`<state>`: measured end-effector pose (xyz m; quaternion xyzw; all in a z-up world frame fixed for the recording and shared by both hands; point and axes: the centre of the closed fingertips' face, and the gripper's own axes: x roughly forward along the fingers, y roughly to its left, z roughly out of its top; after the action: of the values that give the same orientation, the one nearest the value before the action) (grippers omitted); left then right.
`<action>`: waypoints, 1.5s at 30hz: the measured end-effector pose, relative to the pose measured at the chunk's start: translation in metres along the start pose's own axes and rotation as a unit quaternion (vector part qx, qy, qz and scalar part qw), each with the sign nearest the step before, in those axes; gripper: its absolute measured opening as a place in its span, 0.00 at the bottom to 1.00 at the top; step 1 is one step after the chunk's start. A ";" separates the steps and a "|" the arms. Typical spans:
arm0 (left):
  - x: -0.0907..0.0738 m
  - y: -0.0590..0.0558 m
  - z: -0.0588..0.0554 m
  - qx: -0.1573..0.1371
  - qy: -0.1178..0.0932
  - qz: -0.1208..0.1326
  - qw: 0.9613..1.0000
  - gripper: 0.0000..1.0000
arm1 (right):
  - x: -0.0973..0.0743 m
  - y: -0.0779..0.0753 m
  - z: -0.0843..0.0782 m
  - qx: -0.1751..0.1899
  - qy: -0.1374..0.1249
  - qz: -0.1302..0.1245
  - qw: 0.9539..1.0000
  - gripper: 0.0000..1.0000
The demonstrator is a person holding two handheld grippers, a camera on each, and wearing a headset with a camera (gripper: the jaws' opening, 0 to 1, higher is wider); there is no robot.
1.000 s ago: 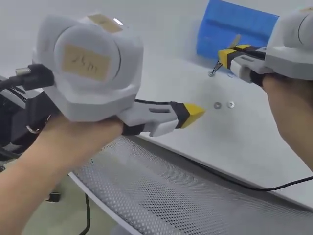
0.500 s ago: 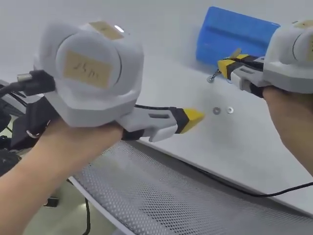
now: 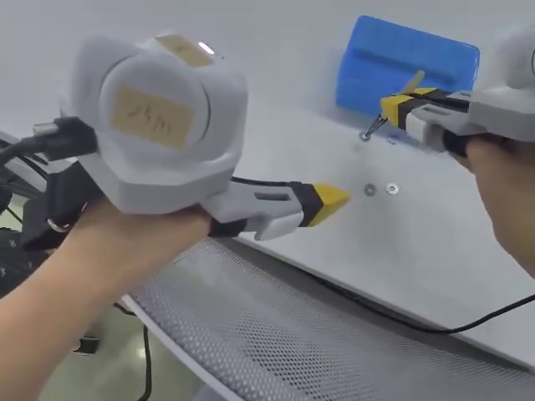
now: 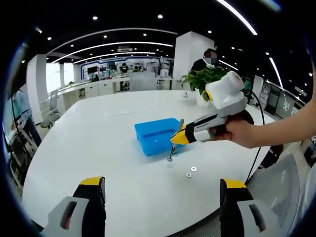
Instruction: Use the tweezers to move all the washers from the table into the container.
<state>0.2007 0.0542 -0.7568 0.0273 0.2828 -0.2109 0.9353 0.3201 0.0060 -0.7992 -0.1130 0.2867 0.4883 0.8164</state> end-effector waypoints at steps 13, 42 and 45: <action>-0.002 -0.001 -0.002 -0.003 0.003 0.004 1.000 0.99 | -0.020 -0.003 0.035 -0.029 -0.034 -0.004 0.999 0.00; 0.014 -0.003 -0.001 -0.006 0.014 0.004 1.000 0.99 | 0.018 -0.044 0.057 -0.051 -0.053 -0.045 0.996 0.01; 0.015 -0.003 0.001 -0.003 0.014 0.001 1.000 0.99 | 0.022 -0.047 0.054 -0.041 -0.051 -0.042 0.997 0.01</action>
<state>0.2112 0.0452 -0.7641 0.0273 0.2961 -0.2091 0.9316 0.3882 0.0244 -0.7725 -0.1337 0.2198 0.4697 0.8445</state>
